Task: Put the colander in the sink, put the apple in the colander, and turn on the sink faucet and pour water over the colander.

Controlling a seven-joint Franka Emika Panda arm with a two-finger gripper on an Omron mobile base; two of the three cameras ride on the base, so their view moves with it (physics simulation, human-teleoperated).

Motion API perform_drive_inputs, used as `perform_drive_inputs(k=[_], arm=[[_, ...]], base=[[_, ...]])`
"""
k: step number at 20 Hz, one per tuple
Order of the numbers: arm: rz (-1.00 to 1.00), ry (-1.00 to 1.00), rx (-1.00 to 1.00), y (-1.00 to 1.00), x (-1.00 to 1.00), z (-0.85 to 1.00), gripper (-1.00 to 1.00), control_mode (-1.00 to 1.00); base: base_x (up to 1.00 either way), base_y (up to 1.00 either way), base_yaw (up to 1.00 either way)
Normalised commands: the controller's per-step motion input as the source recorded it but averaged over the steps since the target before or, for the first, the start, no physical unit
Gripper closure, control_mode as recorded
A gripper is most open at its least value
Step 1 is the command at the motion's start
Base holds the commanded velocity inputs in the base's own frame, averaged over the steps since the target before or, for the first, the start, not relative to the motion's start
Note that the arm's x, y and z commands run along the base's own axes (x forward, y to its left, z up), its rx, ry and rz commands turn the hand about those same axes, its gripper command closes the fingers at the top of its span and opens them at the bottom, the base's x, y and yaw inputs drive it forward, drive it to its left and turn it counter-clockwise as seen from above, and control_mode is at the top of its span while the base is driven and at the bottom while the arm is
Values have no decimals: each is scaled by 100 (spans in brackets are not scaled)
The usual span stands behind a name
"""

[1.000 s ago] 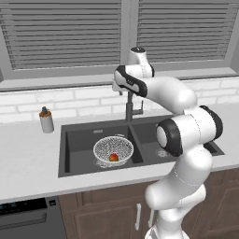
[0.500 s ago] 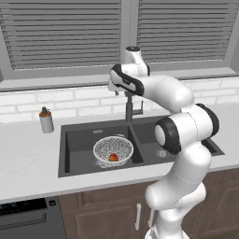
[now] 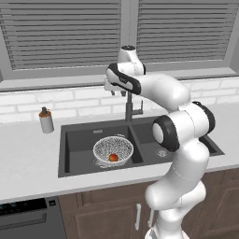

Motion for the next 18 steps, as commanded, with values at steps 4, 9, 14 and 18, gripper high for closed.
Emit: perform_drive_inputs(k=[4,9,14,18], arm=[[0,1,0,4,0,0,-100,-100],[0,0,0,-1,0,19,-100,-100],[0,0,0,-2,-2,41,-100,-100],[0,0,0,-12,-26,33,-100,-100]], base=[[0,0,0],[0,0,0],[0,0,0],[0,0,0]])
